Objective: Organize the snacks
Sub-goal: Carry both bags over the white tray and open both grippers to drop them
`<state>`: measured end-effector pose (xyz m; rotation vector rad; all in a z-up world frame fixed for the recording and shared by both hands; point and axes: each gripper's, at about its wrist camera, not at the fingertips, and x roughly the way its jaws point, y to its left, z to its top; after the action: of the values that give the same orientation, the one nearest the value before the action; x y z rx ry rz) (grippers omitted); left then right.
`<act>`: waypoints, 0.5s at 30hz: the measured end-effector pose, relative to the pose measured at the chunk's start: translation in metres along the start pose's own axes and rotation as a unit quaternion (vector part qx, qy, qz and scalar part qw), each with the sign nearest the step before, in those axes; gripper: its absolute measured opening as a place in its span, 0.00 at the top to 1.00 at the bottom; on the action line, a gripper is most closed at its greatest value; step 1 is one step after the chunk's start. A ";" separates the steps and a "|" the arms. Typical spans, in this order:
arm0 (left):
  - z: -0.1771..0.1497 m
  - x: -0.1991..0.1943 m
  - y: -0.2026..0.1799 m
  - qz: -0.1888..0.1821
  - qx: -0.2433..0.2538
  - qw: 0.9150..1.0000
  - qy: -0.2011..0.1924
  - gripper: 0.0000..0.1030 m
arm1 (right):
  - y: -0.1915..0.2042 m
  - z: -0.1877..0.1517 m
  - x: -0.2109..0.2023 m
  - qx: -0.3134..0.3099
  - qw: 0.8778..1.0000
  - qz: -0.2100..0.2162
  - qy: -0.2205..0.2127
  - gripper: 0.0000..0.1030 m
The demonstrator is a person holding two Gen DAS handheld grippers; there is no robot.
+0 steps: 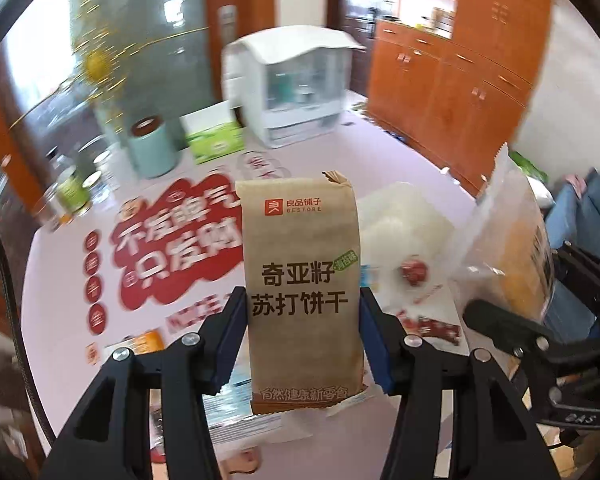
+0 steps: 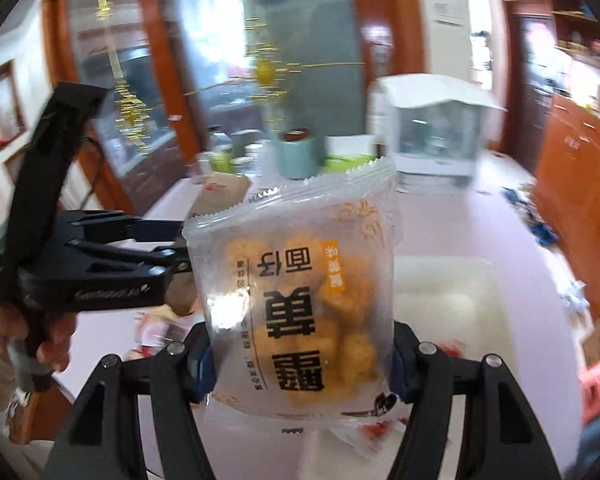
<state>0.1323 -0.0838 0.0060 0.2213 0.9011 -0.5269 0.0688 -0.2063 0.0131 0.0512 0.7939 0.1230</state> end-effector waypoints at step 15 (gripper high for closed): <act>0.017 0.061 -0.115 0.004 0.065 0.997 0.038 0.49 | -0.097 -0.054 -0.016 0.115 0.986 -0.122 0.023 0.35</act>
<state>0.1143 -0.2096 -0.0281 0.3656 0.9397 -0.5727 0.0281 -0.3044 -0.0223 0.1696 0.8520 -0.2010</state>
